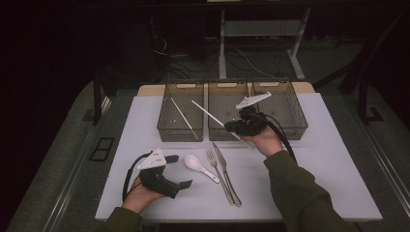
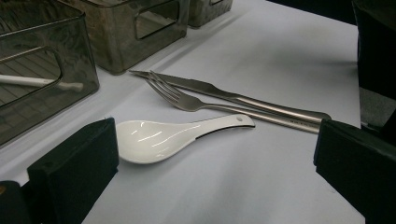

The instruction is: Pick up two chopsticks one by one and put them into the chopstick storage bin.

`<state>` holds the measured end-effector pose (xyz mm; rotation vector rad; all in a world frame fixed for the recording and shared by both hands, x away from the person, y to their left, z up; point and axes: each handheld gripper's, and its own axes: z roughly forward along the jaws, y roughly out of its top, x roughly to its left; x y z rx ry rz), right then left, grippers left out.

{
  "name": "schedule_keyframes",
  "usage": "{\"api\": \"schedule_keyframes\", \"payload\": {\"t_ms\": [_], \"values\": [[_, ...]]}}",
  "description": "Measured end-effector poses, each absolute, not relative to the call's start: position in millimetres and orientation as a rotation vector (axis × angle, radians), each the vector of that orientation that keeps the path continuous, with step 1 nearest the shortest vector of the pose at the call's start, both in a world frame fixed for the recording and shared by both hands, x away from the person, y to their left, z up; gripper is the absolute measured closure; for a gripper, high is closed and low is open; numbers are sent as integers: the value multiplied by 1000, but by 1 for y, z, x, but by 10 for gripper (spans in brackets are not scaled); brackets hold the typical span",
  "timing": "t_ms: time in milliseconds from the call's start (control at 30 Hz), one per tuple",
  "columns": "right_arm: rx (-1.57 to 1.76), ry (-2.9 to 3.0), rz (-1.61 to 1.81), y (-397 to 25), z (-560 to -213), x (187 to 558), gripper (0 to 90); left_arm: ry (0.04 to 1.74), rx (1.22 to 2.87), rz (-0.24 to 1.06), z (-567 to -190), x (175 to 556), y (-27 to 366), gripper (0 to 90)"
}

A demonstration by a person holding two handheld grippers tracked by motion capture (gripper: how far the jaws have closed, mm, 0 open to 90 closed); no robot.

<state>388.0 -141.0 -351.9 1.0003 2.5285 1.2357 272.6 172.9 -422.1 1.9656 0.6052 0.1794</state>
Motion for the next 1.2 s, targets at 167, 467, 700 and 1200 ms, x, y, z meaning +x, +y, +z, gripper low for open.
{"api": "schedule_keyframes", "payload": {"t_ms": [167,467,700,1200], "values": [[1018,2520,1231,-129,-348,401,841,605,1966,178,-422,272,173,0],[1048,2517,1215,-97,-342,425,840,595,1963,178,-422,272,172,0],[1083,2518,1185,-72,-341,442,840,589,1965,176,-421,272,172,0],[1175,2520,1110,-32,-353,474,840,580,1949,156,-421,271,170,0]]}}
